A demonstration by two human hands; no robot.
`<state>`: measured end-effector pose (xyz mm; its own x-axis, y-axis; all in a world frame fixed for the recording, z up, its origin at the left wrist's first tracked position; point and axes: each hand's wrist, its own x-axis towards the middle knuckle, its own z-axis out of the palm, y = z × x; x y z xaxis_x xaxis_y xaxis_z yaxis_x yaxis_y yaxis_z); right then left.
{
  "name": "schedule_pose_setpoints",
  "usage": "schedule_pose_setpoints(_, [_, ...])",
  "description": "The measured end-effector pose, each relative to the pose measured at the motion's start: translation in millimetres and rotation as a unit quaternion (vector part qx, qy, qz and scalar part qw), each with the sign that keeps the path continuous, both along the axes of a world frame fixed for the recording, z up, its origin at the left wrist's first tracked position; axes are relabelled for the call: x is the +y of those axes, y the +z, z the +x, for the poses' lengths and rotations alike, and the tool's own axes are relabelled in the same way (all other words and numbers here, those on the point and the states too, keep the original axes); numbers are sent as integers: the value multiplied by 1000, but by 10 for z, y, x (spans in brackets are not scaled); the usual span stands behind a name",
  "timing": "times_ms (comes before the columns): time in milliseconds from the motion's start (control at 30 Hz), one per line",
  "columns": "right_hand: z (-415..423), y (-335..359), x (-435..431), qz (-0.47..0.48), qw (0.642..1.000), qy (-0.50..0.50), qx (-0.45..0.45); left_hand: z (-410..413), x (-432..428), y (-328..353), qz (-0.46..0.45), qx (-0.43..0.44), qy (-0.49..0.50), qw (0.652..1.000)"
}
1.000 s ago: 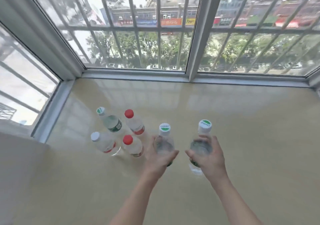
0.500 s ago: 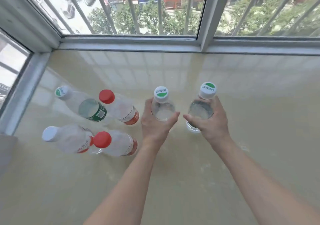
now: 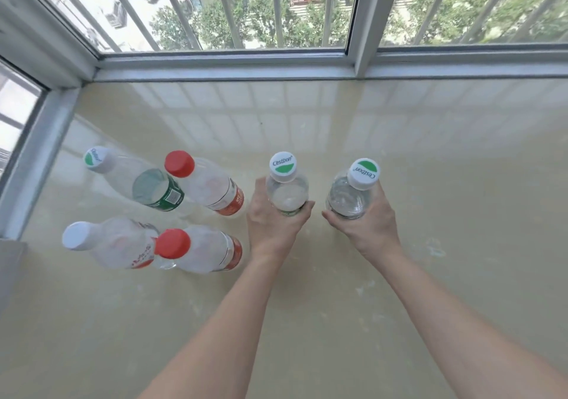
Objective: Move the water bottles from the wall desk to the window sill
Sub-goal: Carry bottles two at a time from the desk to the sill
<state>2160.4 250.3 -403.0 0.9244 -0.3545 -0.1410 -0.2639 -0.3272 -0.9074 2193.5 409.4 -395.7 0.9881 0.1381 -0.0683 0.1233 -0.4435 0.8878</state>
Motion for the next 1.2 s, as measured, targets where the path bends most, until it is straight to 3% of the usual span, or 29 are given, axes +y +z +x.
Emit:
schedule_pose_setpoints(267, [10, -43, -11, -62, 998, -8, -7, -43, 78, -86, 29, 17, -9, 999])
schedule_pose_setpoints(800, [-24, -18, -74, -9, 999, 25, 28, -68, 37, -33, 81, 25, -7, 996])
schedule_pose_setpoints(1067, [-186, 90, -181, -72, 990, 30, 121, -255, 91, 207, 143, 145, -17, 979])
schedule_pose_setpoints(1200, [-519, 436, -192, -159, 971, 58, 170, -732, 58, 501, 211, 213, -54, 953])
